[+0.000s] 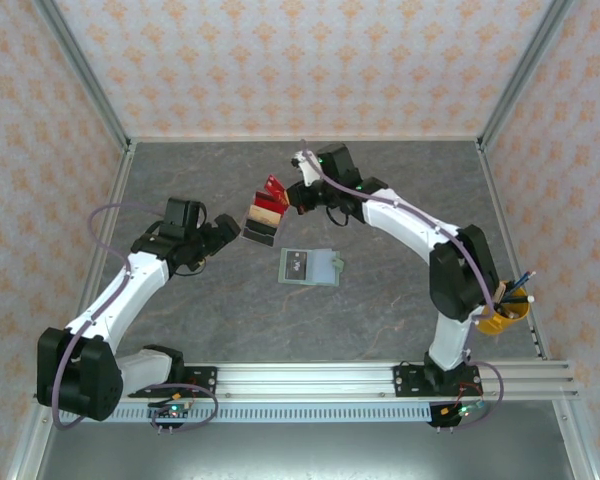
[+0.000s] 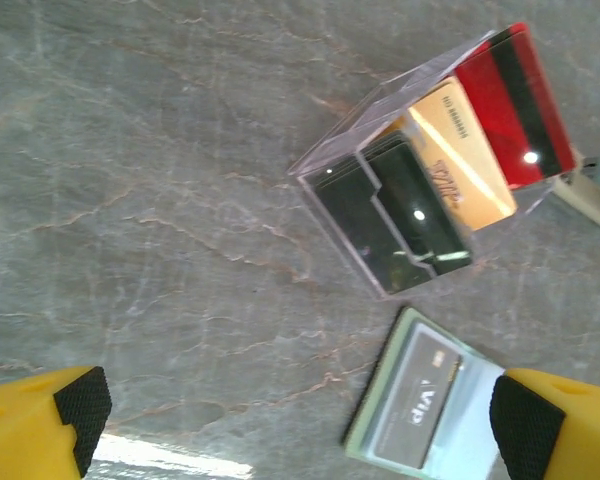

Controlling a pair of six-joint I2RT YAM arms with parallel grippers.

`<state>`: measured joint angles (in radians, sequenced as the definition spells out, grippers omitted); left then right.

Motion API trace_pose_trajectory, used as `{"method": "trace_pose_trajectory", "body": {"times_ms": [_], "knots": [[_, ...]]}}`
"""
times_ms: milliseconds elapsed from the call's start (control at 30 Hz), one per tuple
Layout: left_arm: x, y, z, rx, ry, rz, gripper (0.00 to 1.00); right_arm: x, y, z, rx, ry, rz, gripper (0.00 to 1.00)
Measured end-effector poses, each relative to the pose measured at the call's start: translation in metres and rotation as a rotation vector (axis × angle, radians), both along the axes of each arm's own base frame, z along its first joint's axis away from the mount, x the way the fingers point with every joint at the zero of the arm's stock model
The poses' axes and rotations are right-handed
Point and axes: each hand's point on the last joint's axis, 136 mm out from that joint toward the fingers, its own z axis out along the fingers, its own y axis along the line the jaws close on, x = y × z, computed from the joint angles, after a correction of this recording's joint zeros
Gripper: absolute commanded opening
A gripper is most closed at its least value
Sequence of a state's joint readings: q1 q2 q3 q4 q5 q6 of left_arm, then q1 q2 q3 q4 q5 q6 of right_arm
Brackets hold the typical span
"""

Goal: Take the credit cards out of the card holder

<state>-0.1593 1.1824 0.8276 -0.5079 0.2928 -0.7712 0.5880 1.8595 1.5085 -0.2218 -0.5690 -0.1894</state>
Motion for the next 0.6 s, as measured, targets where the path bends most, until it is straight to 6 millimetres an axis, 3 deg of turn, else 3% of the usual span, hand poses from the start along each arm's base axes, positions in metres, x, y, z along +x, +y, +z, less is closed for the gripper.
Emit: {"method": "trace_pose_trajectory", "body": {"times_ms": [300, 600], "knots": [[-0.011, 0.004, -0.016, 0.05, 0.074, -0.043, 1.0, 0.018, 0.023, -0.023, -0.162, -0.179, 0.204, 0.0], [-0.014, 0.001, -0.023, 0.055, 0.104, -0.08, 1.0, 0.033, 0.03, -0.041, -0.258, -0.234, 0.291, 0.0]]}}
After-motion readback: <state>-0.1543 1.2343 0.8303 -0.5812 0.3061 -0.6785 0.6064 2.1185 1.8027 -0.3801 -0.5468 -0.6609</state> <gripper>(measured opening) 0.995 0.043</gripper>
